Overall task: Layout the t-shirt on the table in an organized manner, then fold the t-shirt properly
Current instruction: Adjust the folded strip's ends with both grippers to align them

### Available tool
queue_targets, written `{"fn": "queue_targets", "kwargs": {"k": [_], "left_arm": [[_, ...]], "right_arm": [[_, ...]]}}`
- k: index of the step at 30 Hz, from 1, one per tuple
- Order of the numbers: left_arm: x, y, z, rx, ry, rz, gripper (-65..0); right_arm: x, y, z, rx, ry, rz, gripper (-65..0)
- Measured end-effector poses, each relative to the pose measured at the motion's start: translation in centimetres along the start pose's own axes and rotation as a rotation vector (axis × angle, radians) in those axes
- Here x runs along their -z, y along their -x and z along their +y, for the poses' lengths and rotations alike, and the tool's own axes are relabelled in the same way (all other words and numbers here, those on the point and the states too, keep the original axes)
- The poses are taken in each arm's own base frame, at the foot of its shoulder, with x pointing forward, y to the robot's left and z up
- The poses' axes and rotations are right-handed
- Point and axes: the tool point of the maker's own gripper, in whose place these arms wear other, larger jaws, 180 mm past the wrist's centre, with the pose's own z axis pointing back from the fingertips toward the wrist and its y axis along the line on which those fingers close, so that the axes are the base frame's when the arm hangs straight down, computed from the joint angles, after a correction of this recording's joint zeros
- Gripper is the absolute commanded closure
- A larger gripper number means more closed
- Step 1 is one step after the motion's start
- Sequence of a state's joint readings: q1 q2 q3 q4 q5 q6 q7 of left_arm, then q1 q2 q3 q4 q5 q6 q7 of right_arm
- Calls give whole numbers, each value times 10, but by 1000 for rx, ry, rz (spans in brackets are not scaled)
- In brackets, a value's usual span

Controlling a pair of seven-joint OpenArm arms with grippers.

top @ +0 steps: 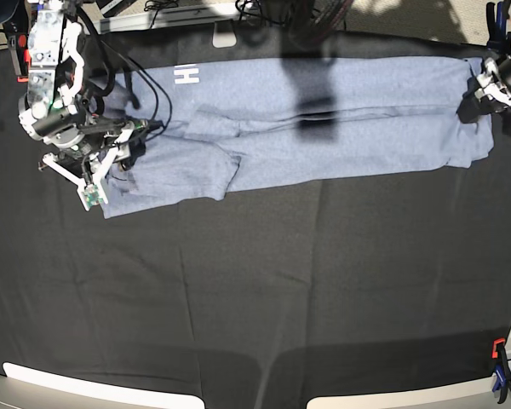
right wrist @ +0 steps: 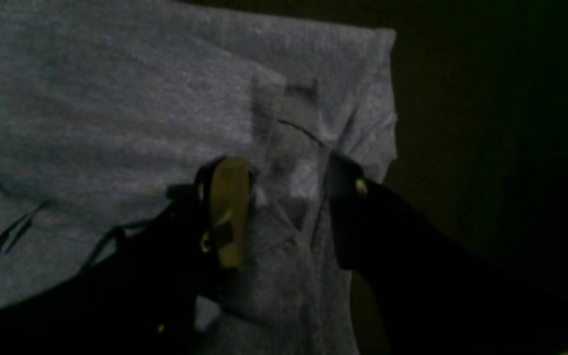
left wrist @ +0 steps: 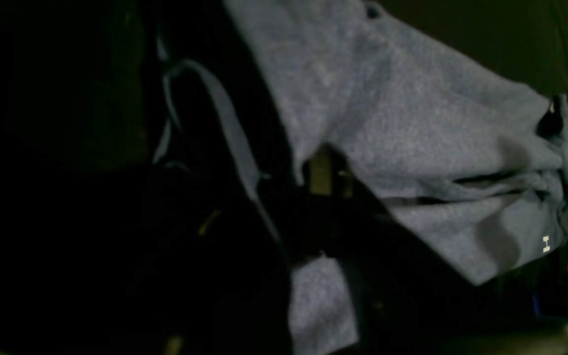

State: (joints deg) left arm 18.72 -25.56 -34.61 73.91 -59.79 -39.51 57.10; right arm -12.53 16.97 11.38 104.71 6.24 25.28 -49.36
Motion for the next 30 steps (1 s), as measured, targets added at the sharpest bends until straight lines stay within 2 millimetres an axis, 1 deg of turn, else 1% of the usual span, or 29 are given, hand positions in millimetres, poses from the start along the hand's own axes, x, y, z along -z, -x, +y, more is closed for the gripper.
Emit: {"fn": "queue_targets", "kwargs": {"k": [1, 2, 6, 9, 11, 16, 20, 22, 24, 26, 28, 30], "left_arm": [[0, 0, 0, 0, 0, 0, -16], [0, 1, 0, -1, 0, 1, 0], [0, 1, 0, -4, -1, -5, 0], [-1, -13, 3, 7, -13, -81, 0], [-2, -19, 9, 40, -50, -110, 0], [0, -24, 19, 129, -117, -106, 0], [3, -34, 21, 168, -136, -106, 0], [1, -40, 22, 185, -141, -109, 0], [-3, -45, 20, 214, -147, -107, 0], [-5, -49, 14, 249, -148, -84, 0], [-6, -53, 3, 281, -134, -61, 0], [-9, -60, -11, 255, -111, -87, 0]], "right_arm": [[0, 0, 0, 0, 0, 0, -259], [0, 0, 0, 0, 0, 0, -259], [0, -1, 0, 0, 0, -4, -259], [0, -1, 0, 0, 0, -4, -259], [0, -1, 0, 0, 0, -4, -259], [0, -2, 0, 0, 0, -11, -259], [0, -4, 0, 0, 0, -20, -259], [0, -4, 0, 0, 0, -19, -259], [0, -4, 0, -1, 0, -20, -259], [0, -4, 0, 0, 0, -23, -259], [0, -4, 0, 0, 0, -23, -259], [0, -4, 0, 0, 0, -23, -259]]}}
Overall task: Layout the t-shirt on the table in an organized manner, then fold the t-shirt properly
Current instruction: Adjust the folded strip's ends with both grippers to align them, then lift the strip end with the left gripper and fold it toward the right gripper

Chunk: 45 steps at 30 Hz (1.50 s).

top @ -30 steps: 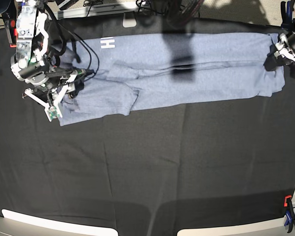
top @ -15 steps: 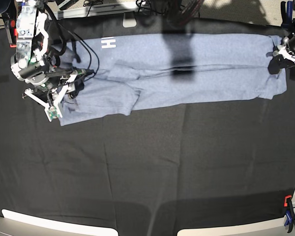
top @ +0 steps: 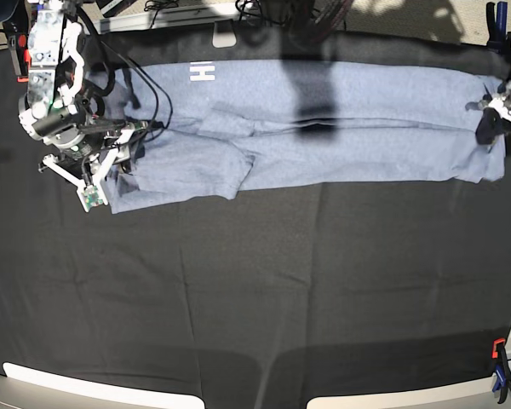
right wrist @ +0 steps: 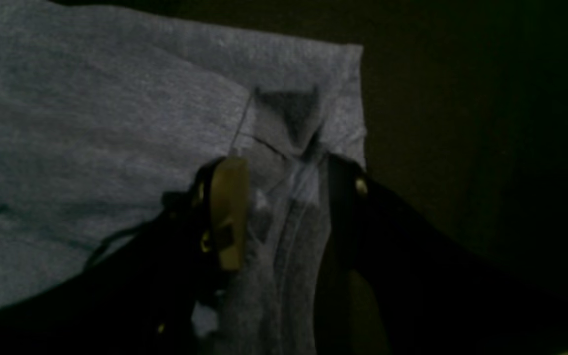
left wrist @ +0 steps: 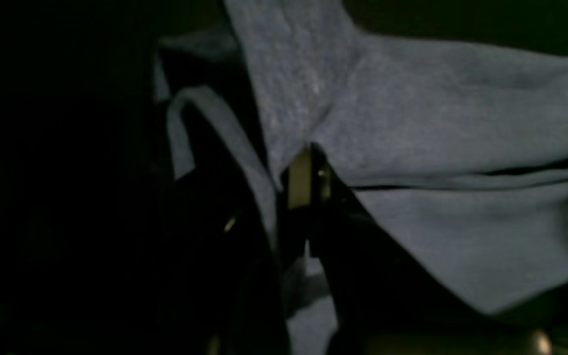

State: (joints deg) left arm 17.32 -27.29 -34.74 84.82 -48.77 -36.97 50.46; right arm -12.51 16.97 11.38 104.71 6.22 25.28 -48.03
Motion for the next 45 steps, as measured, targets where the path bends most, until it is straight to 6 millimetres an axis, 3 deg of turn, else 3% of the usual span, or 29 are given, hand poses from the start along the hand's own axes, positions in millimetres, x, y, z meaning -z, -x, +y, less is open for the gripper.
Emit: {"fn": "queue_targets", "kwargs": {"k": [2, 8, 15, 20, 23, 28, 34, 39, 45], "left_arm": [[-3, -4, -19, -24, 50, -26, 0], [-4, 21, -91, -84, 178, -38, 0], [1, -5, -149, -101, 256, -138, 0], [23, 18, -193, -77, 346, -26, 0], [35, 32, -213, -61, 357, 28, 0], [52, 38, -242, -71, 353, 28, 0], [70, 26, -292, -18, 431, 13, 0], [81, 27, -314, 15, 410, 27, 0], [80, 27, -335, 31, 457, 10, 0]], "right_arm": [[0, -1, 0, 0, 1, -2, -259], [0, -10, -4, 0, 8, -26, -259], [1, -16, -6, -1, 12, -42, -259], [1, -16, -6, -1, 12, -41, -259], [1, -16, -6, -1, 12, -40, -259], [1, -16, -6, -1, 12, -41, -259], [1, -16, -6, -1, 12, -41, -259], [1, -16, -6, -1, 12, -41, -259], [1, -16, -6, -1, 12, -41, -259]]}}
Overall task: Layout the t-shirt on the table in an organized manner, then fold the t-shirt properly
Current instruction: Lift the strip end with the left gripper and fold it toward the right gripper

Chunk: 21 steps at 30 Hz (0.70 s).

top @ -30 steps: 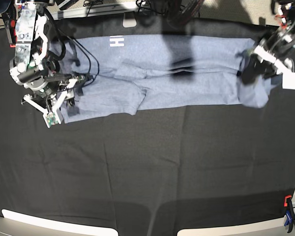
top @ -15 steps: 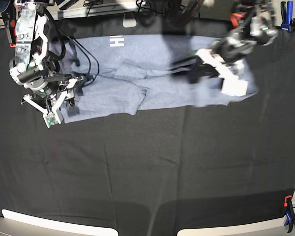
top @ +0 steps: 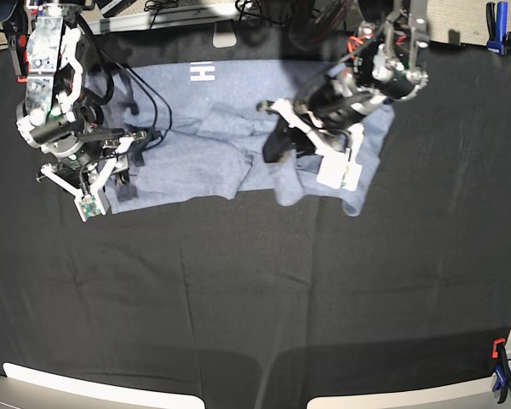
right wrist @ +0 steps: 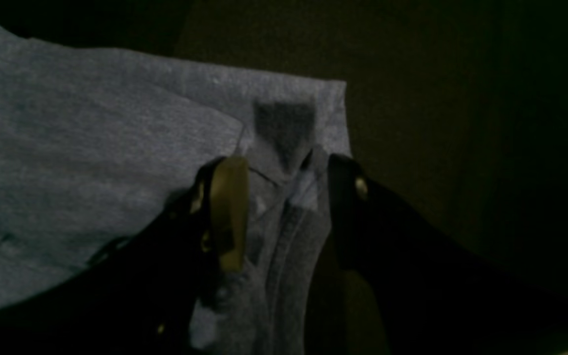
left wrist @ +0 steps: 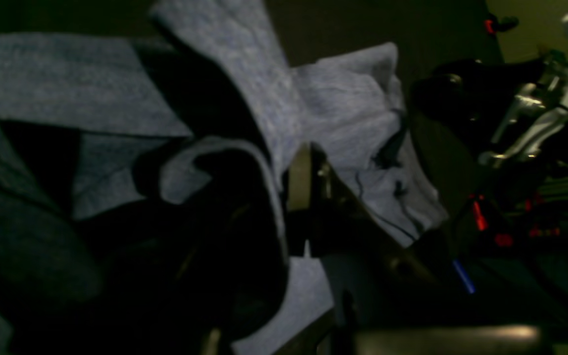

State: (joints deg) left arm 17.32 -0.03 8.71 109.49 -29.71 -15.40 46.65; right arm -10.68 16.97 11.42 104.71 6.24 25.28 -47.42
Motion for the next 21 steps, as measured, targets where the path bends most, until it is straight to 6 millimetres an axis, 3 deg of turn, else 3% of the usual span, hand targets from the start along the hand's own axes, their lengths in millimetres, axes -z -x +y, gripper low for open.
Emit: {"fn": "queue_targets", "kwargs": {"k": [7, 8, 10, 12, 14, 16, 21], "left_arm": [[11, -3, -30, 50, 67, -50, 0], [13, -6, -35, 54, 82, -70, -39], [15, -7, -44, 73, 98, -84, -190], [16, -7, -57, 95, 143, -96, -268], [14, -9, -80, 158, 249, -118, -270], [14, -15, -91, 205, 307, -133, -269], [16, -27, -84, 320, 263, -113, -270]], "right_arm": [[0, 0, 0, 0, 0, 0, -259], [0, 0, 0, 0, 0, 0, -259], [0, 0, 0, 0, 0, 0, -259], [0, 0, 0, 0, 0, 0, -259], [0, 0, 0, 0, 0, 0, -259], [0, 0, 0, 0, 0, 0, -259], [0, 0, 0, 0, 0, 0, -259]]}}
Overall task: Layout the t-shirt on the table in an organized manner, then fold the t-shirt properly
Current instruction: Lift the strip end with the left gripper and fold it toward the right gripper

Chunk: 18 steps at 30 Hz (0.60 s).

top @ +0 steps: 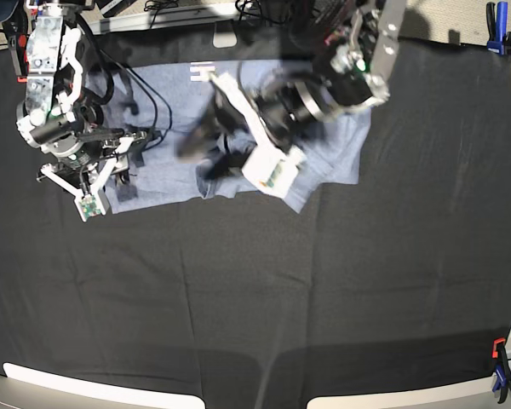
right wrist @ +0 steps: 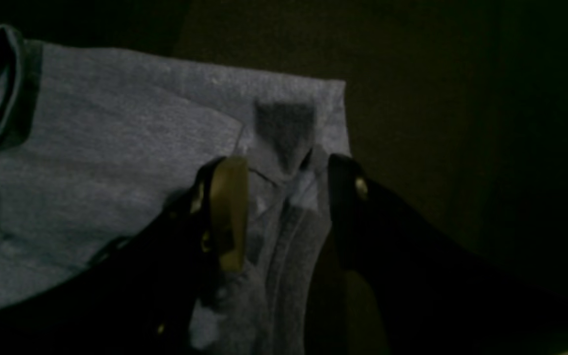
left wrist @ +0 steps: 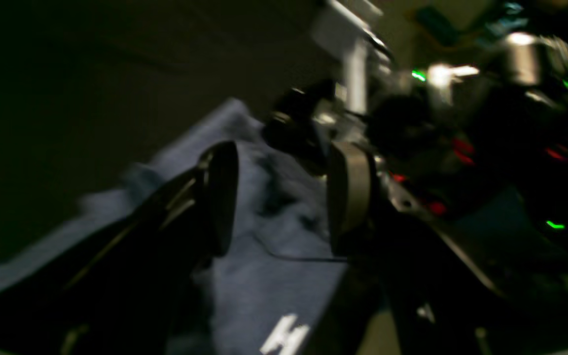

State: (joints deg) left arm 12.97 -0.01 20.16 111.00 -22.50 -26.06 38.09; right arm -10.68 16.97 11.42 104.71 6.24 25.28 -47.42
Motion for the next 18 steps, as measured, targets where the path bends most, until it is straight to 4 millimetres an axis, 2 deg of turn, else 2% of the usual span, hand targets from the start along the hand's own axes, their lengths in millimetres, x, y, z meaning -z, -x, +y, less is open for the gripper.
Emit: {"fn": "queue_targets", "kwargs": {"k": [2, 7, 12, 14, 18], "left_arm": [[-3, 6, 13, 71, -64, 66, -270], [-21, 30, 67, 120, -344, 212, -270], [-39, 30, 102, 186, -558, 252, -270], [-44, 29, 109, 187, -604, 255, -270], [-47, 36, 110, 167, -614, 289, -269]], "right_arm": [[0, 0, 0, 0, 0, 0, -259], [0, 0, 0, 0, 0, 0, -259], [0, -1, 0, -1, 0, -8, -259], [0, -1, 0, -1, 1, -7, -259], [0, -1, 1, 0, -1, -6, -259]]}}
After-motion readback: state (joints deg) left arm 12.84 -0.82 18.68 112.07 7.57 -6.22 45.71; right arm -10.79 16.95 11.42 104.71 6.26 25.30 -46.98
